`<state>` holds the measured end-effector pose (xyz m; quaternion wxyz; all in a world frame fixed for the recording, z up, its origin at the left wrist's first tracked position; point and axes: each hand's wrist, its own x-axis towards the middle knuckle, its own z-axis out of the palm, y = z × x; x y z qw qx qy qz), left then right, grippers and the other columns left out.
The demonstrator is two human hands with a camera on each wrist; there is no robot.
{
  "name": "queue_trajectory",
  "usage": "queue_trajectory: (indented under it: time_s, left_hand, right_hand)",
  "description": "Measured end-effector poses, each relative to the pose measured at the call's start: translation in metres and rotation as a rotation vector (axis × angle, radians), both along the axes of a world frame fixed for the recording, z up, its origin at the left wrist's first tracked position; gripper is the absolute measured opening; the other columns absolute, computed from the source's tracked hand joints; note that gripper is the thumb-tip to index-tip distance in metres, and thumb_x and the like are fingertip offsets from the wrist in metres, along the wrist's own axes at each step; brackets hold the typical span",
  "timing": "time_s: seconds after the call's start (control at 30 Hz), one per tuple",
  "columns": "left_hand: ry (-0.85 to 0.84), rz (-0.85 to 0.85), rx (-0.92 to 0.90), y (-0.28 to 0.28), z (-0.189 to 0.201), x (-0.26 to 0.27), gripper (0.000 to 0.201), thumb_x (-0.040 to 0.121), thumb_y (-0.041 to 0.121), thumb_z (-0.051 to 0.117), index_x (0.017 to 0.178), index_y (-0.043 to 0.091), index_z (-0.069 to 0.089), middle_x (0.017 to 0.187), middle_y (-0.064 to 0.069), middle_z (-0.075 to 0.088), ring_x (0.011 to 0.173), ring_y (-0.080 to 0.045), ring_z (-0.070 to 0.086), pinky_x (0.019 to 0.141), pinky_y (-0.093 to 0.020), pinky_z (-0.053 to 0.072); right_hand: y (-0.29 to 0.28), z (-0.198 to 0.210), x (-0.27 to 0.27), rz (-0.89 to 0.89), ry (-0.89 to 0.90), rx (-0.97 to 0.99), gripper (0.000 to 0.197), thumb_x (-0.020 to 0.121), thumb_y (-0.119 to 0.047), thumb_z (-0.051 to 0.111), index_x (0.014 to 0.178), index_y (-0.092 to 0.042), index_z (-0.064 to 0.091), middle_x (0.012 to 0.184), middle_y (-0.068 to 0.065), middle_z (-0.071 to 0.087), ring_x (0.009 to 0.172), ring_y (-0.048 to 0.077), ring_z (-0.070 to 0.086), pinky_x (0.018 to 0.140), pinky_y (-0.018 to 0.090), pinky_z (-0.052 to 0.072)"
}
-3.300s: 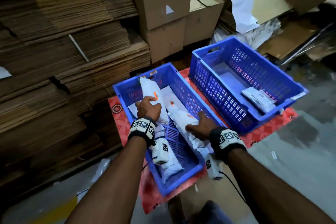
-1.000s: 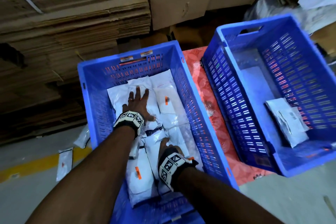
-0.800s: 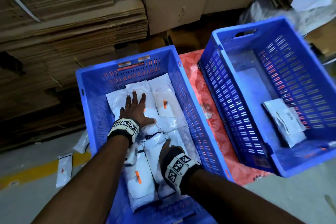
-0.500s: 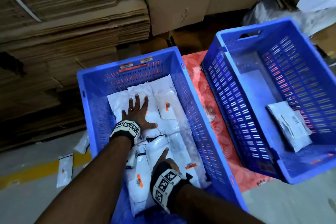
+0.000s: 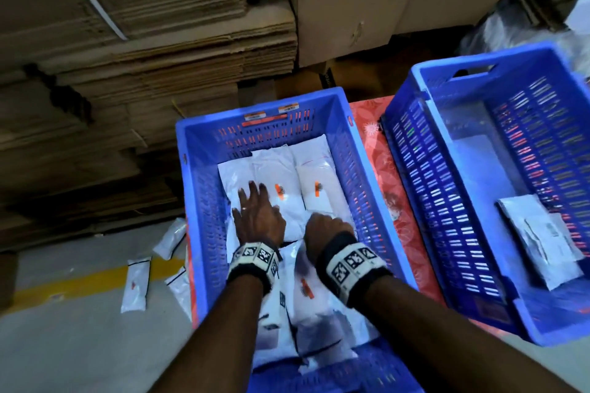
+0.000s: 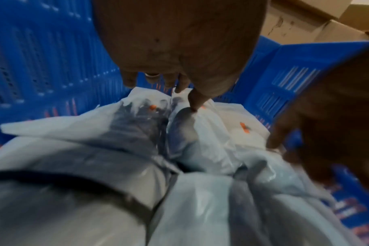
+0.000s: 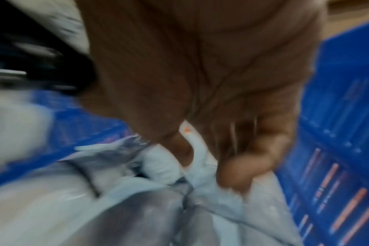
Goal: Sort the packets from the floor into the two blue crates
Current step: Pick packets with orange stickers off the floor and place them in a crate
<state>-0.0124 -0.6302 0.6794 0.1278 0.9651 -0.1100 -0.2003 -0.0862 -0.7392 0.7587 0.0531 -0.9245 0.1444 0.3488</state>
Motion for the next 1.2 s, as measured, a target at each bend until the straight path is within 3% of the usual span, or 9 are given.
queue_trajectory:
  time_s: [0.13, 0.23, 0.3, 0.4, 0.47, 0.7, 0.87, 1.0, 1.2]
  left_hand:
    - [0.055, -0.101, 0.068, 0.000, -0.013, -0.007, 0.064, 0.102, 0.034, 0.036, 0.158, 0.027, 0.006, 0.165, 0.006, 0.002, 0.152, -0.025, -0.004, 0.120, -0.057, 0.007]
    - [0.090, -0.141, 0.090, 0.006, -0.016, 0.000, 0.061, 0.102, 0.039, 0.035, 0.157, 0.034, 0.008, 0.166, 0.004, 0.000, 0.152, -0.028, -0.009, 0.119, -0.058, 0.005]
    - [0.103, -0.133, 0.081, 0.012, -0.015, 0.002, 0.059, 0.103, 0.040, 0.034, 0.156, 0.039, 0.010, 0.166, 0.001, -0.002, 0.151, -0.029, -0.011, 0.120, -0.056, 0.005]
    - [0.050, -0.082, 0.036, 0.015, -0.013, 0.004, 0.057, 0.103, 0.032, 0.033, 0.157, 0.036, 0.013, 0.166, -0.001, 0.001, 0.152, -0.029, -0.006, 0.120, -0.051, 0.011]
    - [0.072, -0.019, 0.023, 0.015, -0.014, 0.005, 0.060, 0.104, 0.029, 0.030, 0.158, 0.026, 0.004, 0.166, -0.001, 0.002, 0.152, -0.026, -0.002, 0.120, -0.048, 0.012]
    - [0.061, 0.056, 0.175, 0.026, -0.034, -0.007, 0.069, 0.098, 0.049, 0.000, 0.158, 0.015, 0.006, 0.166, -0.005, 0.005, 0.152, -0.025, 0.010, 0.121, -0.043, 0.010]
    - [0.046, 0.079, 0.163, 0.022, -0.042, -0.007, 0.070, 0.100, 0.046, 0.008, 0.157, 0.006, 0.008, 0.164, -0.012, 0.009, 0.151, -0.030, 0.013, 0.121, -0.046, 0.016]
    - [-0.146, 0.062, 0.023, 0.016, -0.037, 0.000, 0.065, 0.100, 0.042, 0.016, 0.153, 0.006, 0.029, 0.159, -0.016, 0.027, 0.145, -0.034, 0.029, 0.113, -0.053, 0.030]
    - [-0.070, 0.024, 0.051, 0.008, -0.052, 0.010, 0.064, 0.099, 0.053, 0.004, 0.157, 0.030, -0.008, 0.165, -0.002, -0.007, 0.153, -0.024, -0.002, 0.121, -0.050, 0.002]
  right_hand:
    - [-0.017, -0.037, 0.030, -0.076, -0.243, -0.030, 0.056, 0.094, -0.022, 0.041, 0.146, -0.008, 0.025, 0.148, 0.012, 0.034, 0.136, 0.030, 0.032, 0.103, 0.048, 0.035]
    - [-0.029, -0.058, 0.041, -0.054, -0.252, 0.050, 0.071, 0.095, -0.023, 0.038, 0.156, -0.012, 0.004, 0.164, 0.008, 0.001, 0.150, 0.027, 0.005, 0.117, 0.050, 0.019]
    - [-0.033, -0.075, 0.041, -0.055, -0.255, 0.109, 0.068, 0.097, -0.027, 0.033, 0.157, -0.018, 0.001, 0.164, 0.002, -0.009, 0.151, 0.023, -0.004, 0.120, 0.051, 0.009]
    - [-0.033, -0.092, 0.040, -0.050, -0.353, 0.138, 0.064, 0.100, -0.032, 0.028, 0.157, -0.023, 0.001, 0.164, -0.001, -0.009, 0.151, 0.020, -0.007, 0.119, 0.056, 0.001]
    - [-0.029, -0.097, 0.045, -0.011, -0.451, 0.137, 0.062, 0.100, -0.037, 0.024, 0.157, -0.026, 0.003, 0.165, -0.003, -0.006, 0.151, 0.020, -0.005, 0.118, 0.058, 0.000]
    - [-0.025, -0.122, 0.048, 0.080, -0.511, 0.127, 0.062, 0.098, -0.043, 0.021, 0.156, -0.026, 0.014, 0.164, -0.002, 0.007, 0.152, 0.024, 0.006, 0.117, 0.057, -0.004]
    - [-0.024, -0.130, 0.046, 0.062, -0.521, 0.115, 0.062, 0.097, -0.044, 0.017, 0.156, -0.025, 0.016, 0.164, 0.000, 0.011, 0.151, 0.025, 0.009, 0.117, 0.060, 0.000]
    - [-0.031, -0.128, 0.043, 0.046, -0.569, 0.103, 0.064, 0.098, -0.043, 0.025, 0.157, -0.024, 0.008, 0.165, -0.002, 0.003, 0.152, 0.021, 0.003, 0.118, 0.058, -0.004]
    - [-0.033, -0.135, 0.028, -0.098, -0.626, 0.018, 0.067, 0.098, -0.046, 0.030, 0.156, -0.014, 0.018, 0.164, 0.001, 0.012, 0.152, 0.018, 0.007, 0.120, 0.051, 0.006]
